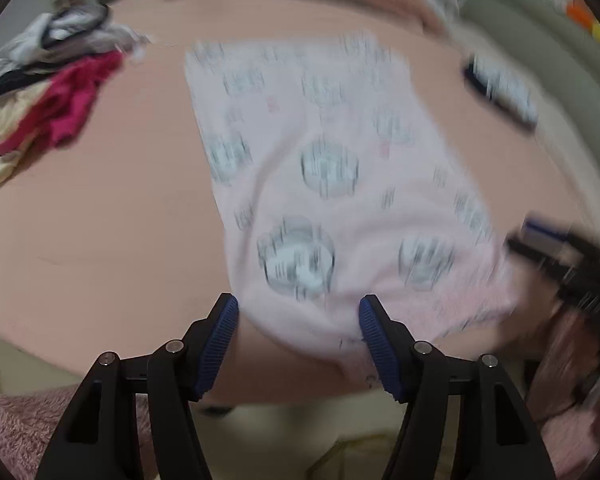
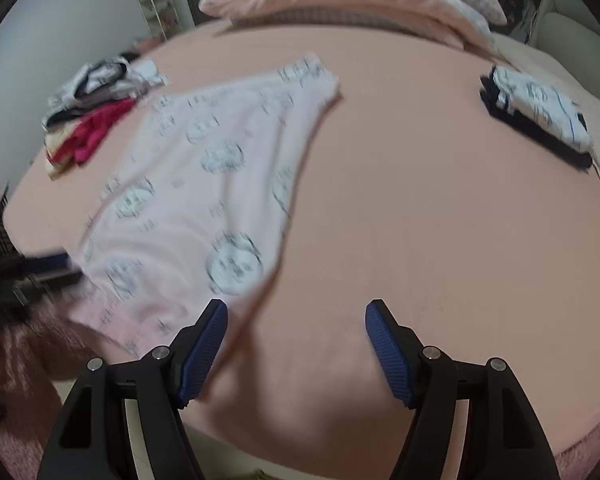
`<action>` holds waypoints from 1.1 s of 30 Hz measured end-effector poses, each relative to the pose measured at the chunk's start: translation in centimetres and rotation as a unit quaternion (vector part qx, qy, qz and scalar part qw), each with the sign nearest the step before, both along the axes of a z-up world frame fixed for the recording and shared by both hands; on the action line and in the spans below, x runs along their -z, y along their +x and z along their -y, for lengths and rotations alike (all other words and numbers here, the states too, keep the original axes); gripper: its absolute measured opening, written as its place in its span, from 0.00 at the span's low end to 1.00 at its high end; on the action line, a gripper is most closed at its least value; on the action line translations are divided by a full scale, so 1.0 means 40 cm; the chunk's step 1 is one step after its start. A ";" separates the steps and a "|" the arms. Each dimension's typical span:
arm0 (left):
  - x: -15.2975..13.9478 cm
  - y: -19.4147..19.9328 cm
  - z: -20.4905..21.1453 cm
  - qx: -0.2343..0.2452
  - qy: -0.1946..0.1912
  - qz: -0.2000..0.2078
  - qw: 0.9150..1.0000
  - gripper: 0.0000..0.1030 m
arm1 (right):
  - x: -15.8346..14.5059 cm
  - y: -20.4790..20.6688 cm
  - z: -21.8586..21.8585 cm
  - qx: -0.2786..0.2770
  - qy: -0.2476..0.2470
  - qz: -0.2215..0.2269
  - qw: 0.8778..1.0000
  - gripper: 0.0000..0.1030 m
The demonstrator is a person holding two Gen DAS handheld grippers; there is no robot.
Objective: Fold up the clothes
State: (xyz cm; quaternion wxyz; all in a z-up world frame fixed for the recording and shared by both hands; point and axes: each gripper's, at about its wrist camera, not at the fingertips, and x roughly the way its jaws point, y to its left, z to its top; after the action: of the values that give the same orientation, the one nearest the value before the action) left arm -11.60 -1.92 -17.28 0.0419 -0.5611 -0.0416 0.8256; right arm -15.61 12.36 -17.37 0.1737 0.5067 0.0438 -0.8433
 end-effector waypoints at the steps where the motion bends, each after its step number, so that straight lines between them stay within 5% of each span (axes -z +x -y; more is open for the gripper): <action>1: -0.011 0.000 0.007 -0.005 0.015 0.001 1.000 0.60 | 0.018 -0.002 0.011 -0.007 0.021 0.011 1.000 0.68; 5: -0.087 -0.049 0.082 -0.016 0.086 -0.028 0.996 0.59 | 0.018 -0.013 -0.024 0.017 -0.007 0.031 0.999 0.68; 8: -0.101 -0.147 0.167 -0.043 0.071 -0.042 0.996 0.59 | -0.031 -0.077 -0.038 0.029 -0.027 0.020 0.999 0.68; 15: -0.014 -0.408 0.372 -0.112 0.103 -0.055 0.987 0.58 | -0.113 -0.327 0.011 0.038 -0.030 -0.010 0.999 0.68; 19: 0.033 -0.501 0.409 -0.115 0.145 -0.063 0.981 0.58 | -0.065 -0.479 0.031 0.056 -0.029 0.007 0.998 0.68; 25: 0.046 -0.553 0.395 -0.109 0.153 -0.084 0.979 0.58 | 0.053 -0.651 0.049 0.081 -0.050 0.050 0.994 0.72; 26: 0.046 -0.560 0.379 -0.092 0.146 -0.082 0.982 0.41 | 0.063 -0.665 0.058 0.082 -0.051 0.042 0.994 0.73; 27: 0.046 -0.566 0.362 -0.075 0.137 -0.080 0.985 0.14 | 0.067 -0.673 0.078 0.072 -0.052 0.039 0.995 0.71; 28: 0.047 -0.565 0.346 -0.064 0.116 -0.083 0.988 0.09 | 0.069 -0.681 0.101 0.058 -0.052 0.036 0.996 0.64; 30: 0.040 -0.563 0.323 -0.049 0.089 -0.087 0.991 0.06 | 0.066 -0.682 0.143 0.031 -0.043 0.022 0.998 0.11; 33: -0.004 -0.568 0.303 -0.029 0.093 -0.100 0.990 0.05 | 0.050 -0.672 0.145 0.033 -0.070 0.022 0.997 0.05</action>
State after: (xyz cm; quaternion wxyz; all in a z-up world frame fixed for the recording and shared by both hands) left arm -34.33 -14.03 -17.13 0.0742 -0.4680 -0.1298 0.8710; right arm -42.50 6.57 -19.38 0.1814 0.5129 -0.0361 -0.8383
